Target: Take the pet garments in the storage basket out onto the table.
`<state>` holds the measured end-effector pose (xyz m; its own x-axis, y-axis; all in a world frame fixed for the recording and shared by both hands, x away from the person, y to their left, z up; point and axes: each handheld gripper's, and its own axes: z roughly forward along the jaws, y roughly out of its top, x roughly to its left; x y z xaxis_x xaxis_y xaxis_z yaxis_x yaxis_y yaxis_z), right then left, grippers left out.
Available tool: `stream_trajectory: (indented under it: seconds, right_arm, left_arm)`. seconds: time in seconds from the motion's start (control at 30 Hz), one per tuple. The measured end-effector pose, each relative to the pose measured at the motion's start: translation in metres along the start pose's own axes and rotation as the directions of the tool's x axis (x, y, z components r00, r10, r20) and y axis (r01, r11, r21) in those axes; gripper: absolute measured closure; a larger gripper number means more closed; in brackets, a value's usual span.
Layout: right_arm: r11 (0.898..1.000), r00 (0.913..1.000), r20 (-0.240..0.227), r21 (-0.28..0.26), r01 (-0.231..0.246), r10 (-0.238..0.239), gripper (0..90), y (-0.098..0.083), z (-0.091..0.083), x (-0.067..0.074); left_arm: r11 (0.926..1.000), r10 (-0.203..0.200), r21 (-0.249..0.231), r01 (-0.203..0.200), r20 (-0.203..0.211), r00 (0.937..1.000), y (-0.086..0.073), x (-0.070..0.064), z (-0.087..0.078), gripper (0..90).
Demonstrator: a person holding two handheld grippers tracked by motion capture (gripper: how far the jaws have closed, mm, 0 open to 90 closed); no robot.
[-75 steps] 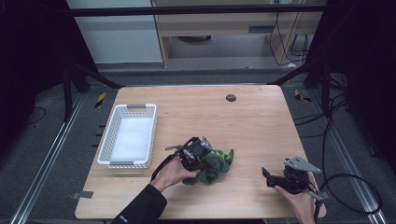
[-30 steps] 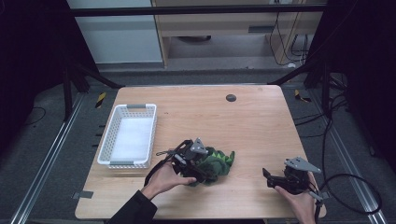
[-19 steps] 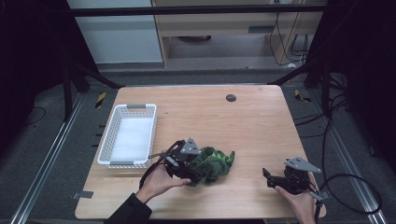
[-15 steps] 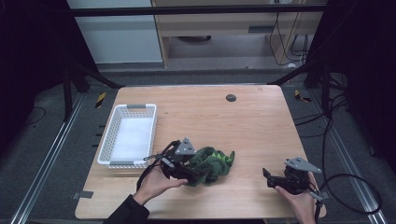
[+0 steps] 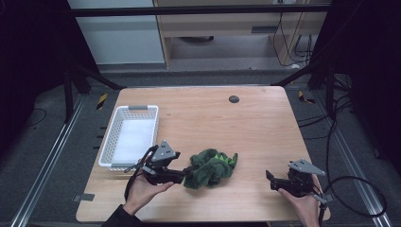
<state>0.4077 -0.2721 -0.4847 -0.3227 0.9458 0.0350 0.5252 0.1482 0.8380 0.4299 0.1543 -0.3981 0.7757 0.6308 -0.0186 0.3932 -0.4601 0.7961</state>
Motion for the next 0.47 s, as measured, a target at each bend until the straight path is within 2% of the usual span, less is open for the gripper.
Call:
stream_trajectory:
  seconds: [0.17, 0.27, 0.47]
  right_arm:
    - [1.000, 1.0000, 0.000, -0.004, 0.008, -0.008, 2.9, 0.000, 0.000, 0.000]
    - [1.000, 1.0000, -0.009, 0.006, -0.002, 0.002, 3.1, -0.001, 0.000, 0.001]
    - [1.000, 0.9999, -0.010, 0.000, 0.009, -0.009, 3.3, -0.001, 0.000, 0.002]
  left_arm:
    - [0.9996, -0.025, -0.015, 0.025, -0.015, 0.9996, -0.016, 0.003, -0.006, 33.8]
    - [0.9987, -0.044, -0.028, 0.043, -0.040, 0.9982, -0.026, 0.005, -0.009, 35.4]
    - [0.9947, -0.092, -0.052, 0.088, -0.086, 0.9920, -0.044, 0.012, -0.015, 36.7]
